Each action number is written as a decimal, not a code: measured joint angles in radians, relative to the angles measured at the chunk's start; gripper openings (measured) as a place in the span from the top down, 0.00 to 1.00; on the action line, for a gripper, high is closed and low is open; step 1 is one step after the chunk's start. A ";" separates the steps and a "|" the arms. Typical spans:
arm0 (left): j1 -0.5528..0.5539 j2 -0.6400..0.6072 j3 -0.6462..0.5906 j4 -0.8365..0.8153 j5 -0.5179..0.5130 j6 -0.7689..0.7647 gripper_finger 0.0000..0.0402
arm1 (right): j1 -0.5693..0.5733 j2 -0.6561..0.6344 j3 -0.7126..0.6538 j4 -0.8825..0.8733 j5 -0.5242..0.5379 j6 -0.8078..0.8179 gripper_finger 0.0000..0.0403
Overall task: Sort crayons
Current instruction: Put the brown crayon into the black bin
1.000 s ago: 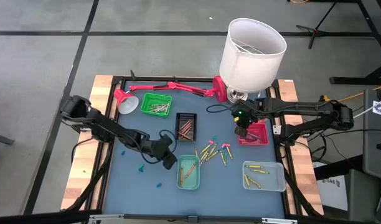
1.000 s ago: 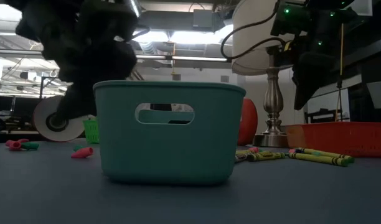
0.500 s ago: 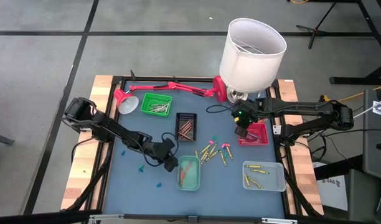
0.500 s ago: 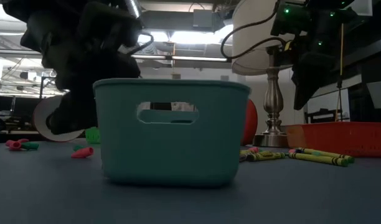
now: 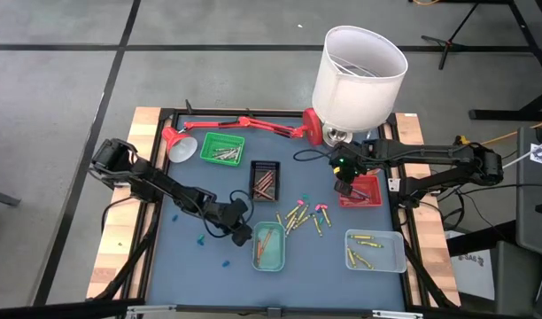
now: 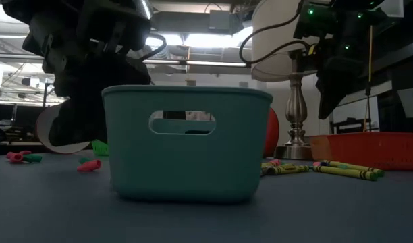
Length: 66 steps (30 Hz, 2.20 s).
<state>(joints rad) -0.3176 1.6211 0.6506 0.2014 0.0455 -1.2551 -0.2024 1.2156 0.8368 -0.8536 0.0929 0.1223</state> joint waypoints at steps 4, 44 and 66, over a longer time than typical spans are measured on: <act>-0.001 0.000 0.000 -0.007 -0.016 -0.026 0.70 | 0.000 0.000 0.000 0.000 0.000 0.000 0.72; -0.086 0.041 0.355 -0.639 -0.162 -0.147 0.70 | 0.000 0.000 0.000 0.000 0.000 0.000 0.72; -0.075 0.206 0.354 -0.460 -0.194 -0.210 0.70 | 0.000 0.000 0.000 0.043 0.000 -0.001 0.72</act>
<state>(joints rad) -0.3929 1.8271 1.0050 -0.2584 -0.1480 -1.4647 -0.2026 1.2156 0.8364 -0.8108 0.0929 0.1211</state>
